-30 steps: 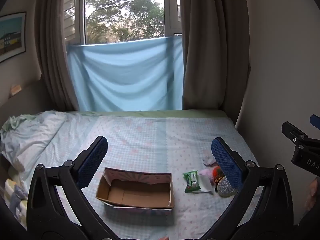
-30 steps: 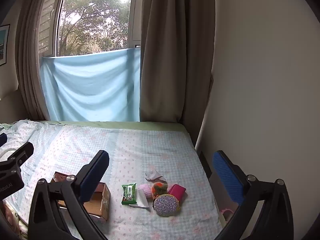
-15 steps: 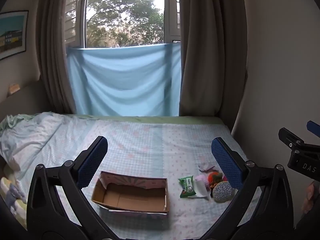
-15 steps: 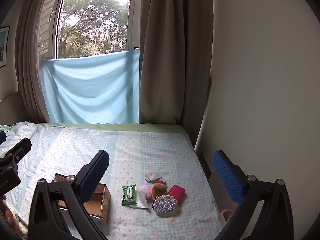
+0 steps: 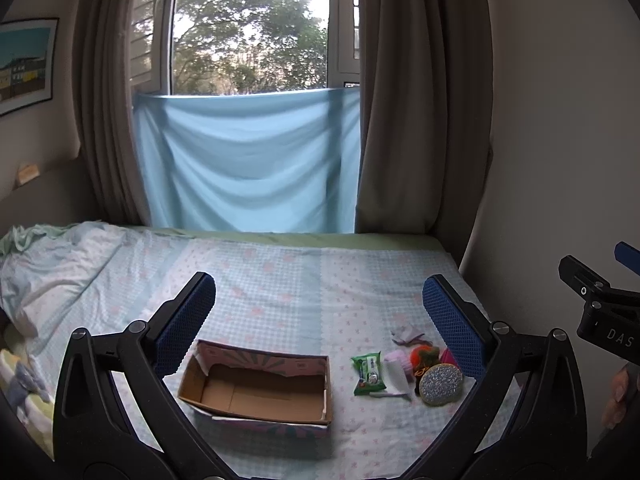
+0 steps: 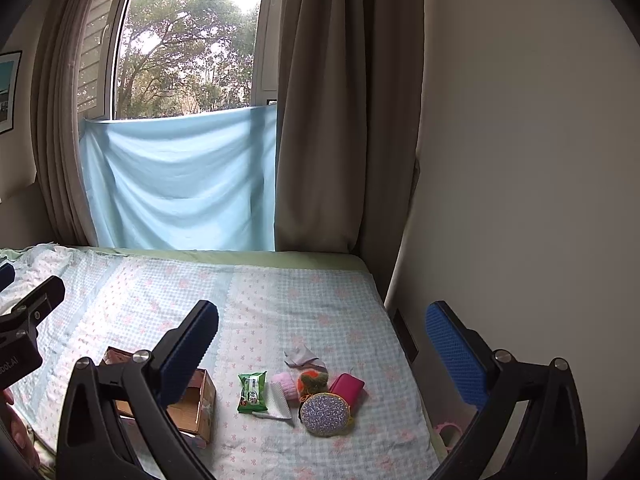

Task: Organize soft objects

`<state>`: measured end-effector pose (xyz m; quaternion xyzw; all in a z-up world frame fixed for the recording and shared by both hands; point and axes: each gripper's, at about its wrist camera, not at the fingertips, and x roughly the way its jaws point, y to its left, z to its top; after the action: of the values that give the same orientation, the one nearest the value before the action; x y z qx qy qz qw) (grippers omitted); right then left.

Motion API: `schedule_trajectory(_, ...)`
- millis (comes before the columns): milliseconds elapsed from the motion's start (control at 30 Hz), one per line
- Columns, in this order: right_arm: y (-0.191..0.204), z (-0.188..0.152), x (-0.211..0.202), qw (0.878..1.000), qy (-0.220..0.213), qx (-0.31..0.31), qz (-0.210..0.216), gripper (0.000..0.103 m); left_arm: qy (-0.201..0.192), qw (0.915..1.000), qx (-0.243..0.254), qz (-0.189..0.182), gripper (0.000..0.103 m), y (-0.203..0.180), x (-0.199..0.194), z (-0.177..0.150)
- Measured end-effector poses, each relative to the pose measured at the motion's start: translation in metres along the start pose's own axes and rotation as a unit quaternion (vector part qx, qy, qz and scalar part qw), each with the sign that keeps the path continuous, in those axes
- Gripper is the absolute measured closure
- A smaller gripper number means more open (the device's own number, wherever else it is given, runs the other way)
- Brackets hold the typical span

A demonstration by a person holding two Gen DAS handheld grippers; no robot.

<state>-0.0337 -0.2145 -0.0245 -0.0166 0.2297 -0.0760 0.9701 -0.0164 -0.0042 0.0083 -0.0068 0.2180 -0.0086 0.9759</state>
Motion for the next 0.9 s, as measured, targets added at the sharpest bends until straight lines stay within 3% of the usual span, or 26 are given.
schedule_trajectory(900, -0.004, -0.005, -0.007, 1.000, 0.004, 0.006, 0.005, 0.000, 0.001, 1.0000, -0.003, 0.003, 0.000, -0.001, -0.007, 0.002)
